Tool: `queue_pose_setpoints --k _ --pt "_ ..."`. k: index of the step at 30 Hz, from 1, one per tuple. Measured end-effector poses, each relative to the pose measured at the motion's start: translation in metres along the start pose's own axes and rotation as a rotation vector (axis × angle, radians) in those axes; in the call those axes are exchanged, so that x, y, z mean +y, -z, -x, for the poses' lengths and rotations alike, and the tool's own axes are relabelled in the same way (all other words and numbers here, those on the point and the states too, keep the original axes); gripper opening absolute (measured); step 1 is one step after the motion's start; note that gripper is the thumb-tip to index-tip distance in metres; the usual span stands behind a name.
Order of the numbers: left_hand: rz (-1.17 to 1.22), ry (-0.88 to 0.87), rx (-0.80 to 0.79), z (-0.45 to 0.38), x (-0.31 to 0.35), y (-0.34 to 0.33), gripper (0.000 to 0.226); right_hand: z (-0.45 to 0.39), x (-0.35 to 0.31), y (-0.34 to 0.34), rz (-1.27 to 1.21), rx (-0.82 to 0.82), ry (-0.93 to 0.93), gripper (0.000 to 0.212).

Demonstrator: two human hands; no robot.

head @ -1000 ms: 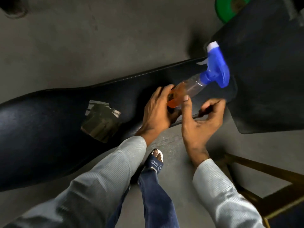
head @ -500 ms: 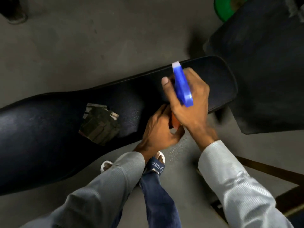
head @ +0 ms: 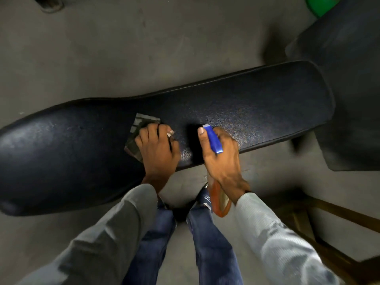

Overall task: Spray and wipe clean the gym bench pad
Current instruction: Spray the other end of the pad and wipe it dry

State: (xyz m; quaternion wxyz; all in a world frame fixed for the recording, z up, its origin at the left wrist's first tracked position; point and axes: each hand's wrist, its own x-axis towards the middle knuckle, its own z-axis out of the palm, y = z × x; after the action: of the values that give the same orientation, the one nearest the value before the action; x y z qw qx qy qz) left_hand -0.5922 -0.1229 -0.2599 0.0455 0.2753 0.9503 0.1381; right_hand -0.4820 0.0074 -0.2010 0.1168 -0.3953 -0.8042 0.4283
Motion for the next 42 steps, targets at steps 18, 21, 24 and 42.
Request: queue_pose_setpoints --k 18,21,24,42 --pt "0.183 -0.014 0.051 -0.002 -0.011 -0.003 0.033 0.033 0.019 -0.025 0.015 -0.021 -0.042 0.053" --pt "0.159 -0.011 0.034 -0.001 -0.011 -0.004 0.034 0.048 0.027 -0.027 0.021 -0.036 -0.049 0.054" --pt "0.133 -0.010 0.028 -0.001 -0.010 -0.003 0.034 0.054 0.029 -0.025 0.010 -0.035 -0.055 0.051" --pt "0.190 0.050 0.086 -0.003 0.016 -0.002 0.032 0.042 0.048 0.014 0.014 0.116 -0.129 0.041"
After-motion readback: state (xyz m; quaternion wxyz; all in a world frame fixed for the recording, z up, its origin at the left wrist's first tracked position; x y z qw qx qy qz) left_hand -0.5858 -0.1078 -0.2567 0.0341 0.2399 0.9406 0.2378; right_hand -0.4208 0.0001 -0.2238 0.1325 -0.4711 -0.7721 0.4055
